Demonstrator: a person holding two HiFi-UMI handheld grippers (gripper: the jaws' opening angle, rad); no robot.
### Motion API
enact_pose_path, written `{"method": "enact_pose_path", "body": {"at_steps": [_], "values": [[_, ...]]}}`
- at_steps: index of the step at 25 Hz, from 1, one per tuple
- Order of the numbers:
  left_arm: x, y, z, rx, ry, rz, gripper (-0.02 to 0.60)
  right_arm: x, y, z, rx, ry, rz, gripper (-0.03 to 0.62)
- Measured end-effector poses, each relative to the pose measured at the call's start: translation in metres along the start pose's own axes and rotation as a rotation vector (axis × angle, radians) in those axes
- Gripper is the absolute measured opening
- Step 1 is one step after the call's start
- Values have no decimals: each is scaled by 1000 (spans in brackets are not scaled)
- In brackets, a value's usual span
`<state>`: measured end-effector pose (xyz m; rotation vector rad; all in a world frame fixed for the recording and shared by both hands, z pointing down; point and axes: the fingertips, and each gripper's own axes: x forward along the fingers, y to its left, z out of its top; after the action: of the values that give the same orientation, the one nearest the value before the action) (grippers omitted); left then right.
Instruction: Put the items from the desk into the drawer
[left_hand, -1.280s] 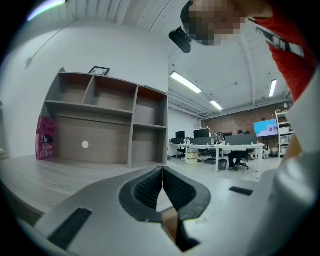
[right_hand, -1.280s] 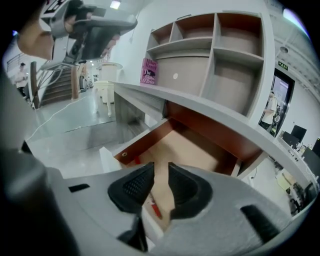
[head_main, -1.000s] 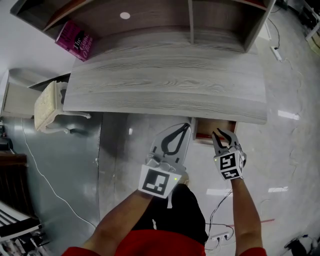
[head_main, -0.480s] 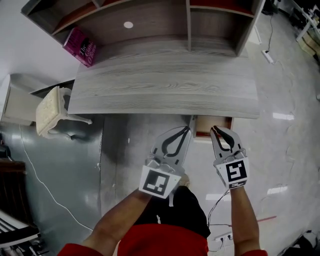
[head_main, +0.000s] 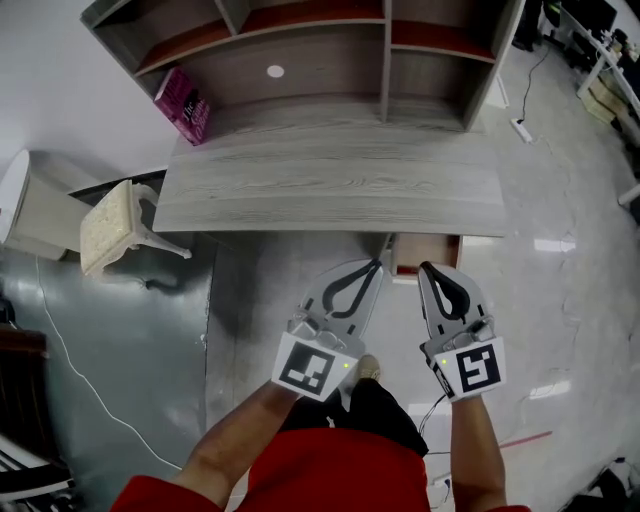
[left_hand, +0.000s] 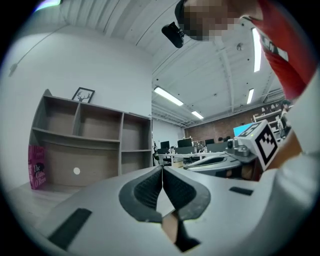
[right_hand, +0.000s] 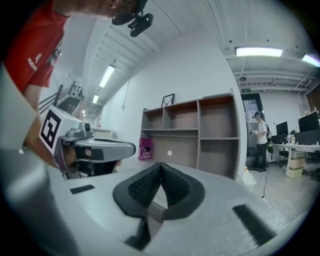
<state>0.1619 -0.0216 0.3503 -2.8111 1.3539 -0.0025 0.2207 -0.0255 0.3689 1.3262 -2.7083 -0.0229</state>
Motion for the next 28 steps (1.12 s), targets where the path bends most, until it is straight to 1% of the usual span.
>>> {"method": "enact_pose_path", "body": {"at_steps": [3,8,11,16,22,28], "values": [[-19,-5,22,-24,-21,-27,8,-12,17,29,29,-58,-11,5],[-42,-5,51,-32,-55,-65,8,-22,42,65,52,-119,-11,5],[-54,0,62,-32,-76,-70,8,-24,52,71,40,-120,-10,4],[-67,3,71,-47,-91,-83,8,-30,61,81,46,-139,-28,3],[-72,7,78,-67,-117,-93,6,-32,65,92,47,-150,-57,3],[-73,9,81,-69,-126,-108,6,-36,70,94,46,-151,-74,3]]}}
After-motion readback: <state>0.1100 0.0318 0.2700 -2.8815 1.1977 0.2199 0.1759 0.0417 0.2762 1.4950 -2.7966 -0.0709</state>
